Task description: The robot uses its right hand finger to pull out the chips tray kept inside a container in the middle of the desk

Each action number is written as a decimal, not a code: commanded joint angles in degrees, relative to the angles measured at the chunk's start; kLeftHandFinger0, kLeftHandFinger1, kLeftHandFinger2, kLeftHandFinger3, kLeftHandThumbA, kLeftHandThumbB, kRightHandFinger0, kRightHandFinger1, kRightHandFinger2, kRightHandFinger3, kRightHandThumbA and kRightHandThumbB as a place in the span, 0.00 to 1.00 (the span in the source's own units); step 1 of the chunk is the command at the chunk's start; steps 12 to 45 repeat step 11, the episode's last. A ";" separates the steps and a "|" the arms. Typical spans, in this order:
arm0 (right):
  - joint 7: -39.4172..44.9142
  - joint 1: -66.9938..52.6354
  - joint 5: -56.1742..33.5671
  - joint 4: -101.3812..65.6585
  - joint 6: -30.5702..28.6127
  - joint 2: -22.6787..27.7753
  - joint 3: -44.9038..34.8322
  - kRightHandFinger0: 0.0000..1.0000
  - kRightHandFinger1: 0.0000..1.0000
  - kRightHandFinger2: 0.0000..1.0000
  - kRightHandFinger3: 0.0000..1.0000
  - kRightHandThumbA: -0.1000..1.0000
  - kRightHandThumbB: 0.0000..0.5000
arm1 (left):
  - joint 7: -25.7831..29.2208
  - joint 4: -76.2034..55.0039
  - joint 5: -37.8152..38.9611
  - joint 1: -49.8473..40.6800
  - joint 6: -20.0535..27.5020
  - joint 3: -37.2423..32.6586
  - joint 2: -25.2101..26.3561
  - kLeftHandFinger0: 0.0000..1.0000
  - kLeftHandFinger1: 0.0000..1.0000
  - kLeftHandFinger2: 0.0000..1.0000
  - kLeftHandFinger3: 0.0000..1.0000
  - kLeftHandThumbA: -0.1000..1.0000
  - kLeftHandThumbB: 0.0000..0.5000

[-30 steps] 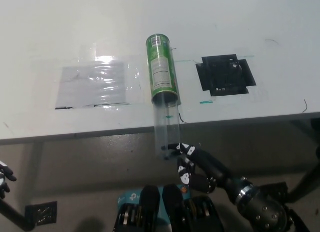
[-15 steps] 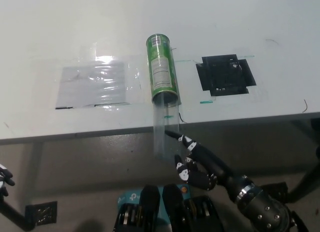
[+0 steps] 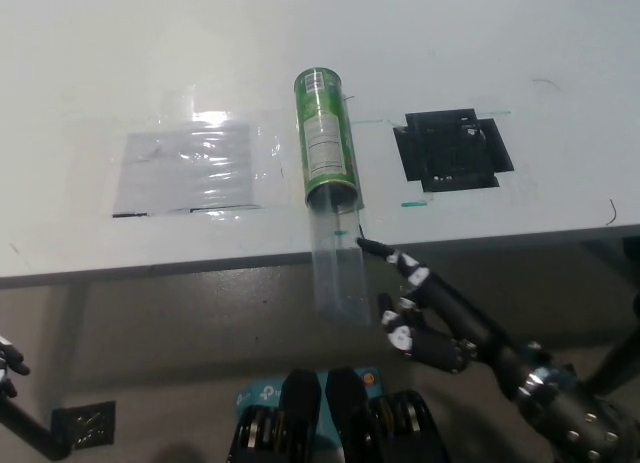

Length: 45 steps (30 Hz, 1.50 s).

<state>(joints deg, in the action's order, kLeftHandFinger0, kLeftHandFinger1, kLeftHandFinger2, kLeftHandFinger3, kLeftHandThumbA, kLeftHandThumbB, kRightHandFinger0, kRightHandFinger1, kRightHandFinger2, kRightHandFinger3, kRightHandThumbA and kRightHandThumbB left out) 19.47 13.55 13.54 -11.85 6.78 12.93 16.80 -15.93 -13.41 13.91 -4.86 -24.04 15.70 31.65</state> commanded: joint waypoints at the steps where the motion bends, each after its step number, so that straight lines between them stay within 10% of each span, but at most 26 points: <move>1: 0.97 -1.61 -2.90 -4.80 2.87 1.82 -2.70 0.00 0.00 1.00 1.00 0.00 0.44 | 0.22 -1.11 0.05 -0.40 0.74 1.02 0.91 0.27 0.29 0.37 0.62 0.00 0.05; 10: -5.26 -6.15 -6.26 -3.95 2.54 -1.10 -13.43 0.00 0.00 0.90 0.96 0.00 0.35 | 0.06 -0.78 0.79 -0.31 0.77 1.47 0.67 0.25 0.27 0.35 0.63 0.00 0.05; 45: -5.26 -6.15 -6.26 -3.95 2.54 -1.10 -13.43 0.00 0.00 0.90 0.96 0.00 0.35 | 0.06 -0.78 0.79 -0.31 0.77 1.47 0.67 0.25 0.27 0.35 0.63 0.00 0.05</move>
